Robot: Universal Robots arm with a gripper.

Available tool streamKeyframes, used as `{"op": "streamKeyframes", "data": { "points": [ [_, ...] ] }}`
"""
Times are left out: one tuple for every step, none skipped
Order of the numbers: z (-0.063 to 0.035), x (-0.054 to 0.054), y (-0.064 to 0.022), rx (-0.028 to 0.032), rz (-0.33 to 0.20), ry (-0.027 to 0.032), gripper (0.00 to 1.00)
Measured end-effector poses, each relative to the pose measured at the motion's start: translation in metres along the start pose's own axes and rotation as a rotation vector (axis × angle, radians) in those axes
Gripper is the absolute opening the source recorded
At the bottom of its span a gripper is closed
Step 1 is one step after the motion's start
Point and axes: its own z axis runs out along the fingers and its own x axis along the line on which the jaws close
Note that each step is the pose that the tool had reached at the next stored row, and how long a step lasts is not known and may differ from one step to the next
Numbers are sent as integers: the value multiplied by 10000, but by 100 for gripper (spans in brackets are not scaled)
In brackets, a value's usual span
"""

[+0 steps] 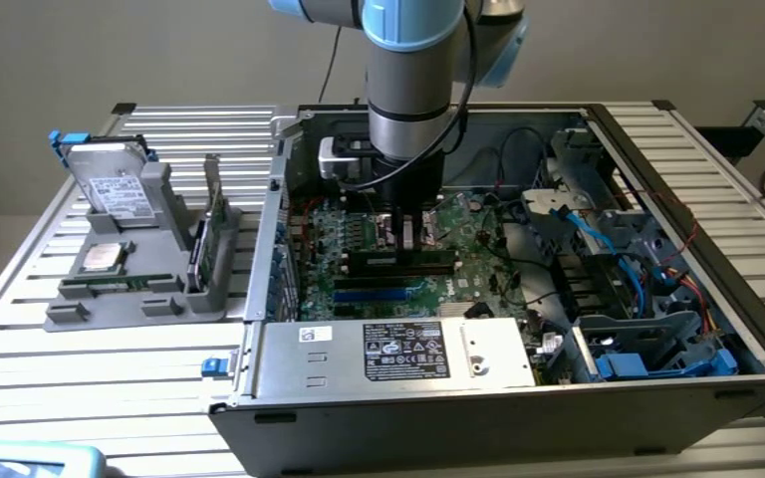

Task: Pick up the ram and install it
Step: 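Insert the ram into the slot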

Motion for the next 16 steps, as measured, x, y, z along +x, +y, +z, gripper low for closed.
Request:
{"op": "streamKeyframes", "data": {
  "points": [
    [0, 0, 0, 0, -2, 0, 15],
    [0, 0, 0, 0, -4, 0, 15],
    [-2, 1, 0, 0, -4, -2, 15],
    [-5, 1, 0, 0, -5, -4, 15],
    [-7, 0, -1, 0, -5, -6, 15],
    [-11, 0, -1, 0, -5, -6, 15],
    [-17, 0, -1, -3, -6, -3, 15],
    [-20, 1, -1, -4, -6, -2, 15],
    [-21, 1, -1, -6, -6, -2, 15],
    [-21, 1, -1, -6, -5, -2, 15],
    [-22, 1, -1, -6, -5, -2, 15],
    [-22, 1, -1, -6, -6, -2, 15],
    [-22, 1, -1, -6, -5, -1, 15],
    [-22, 1, -1, -7, -5, 0, 15],
    [-23, 2, -1, -7, -7, 1, 15],
    [-23, 2, -2, -7, -13, 2, 15]
  ]
}}
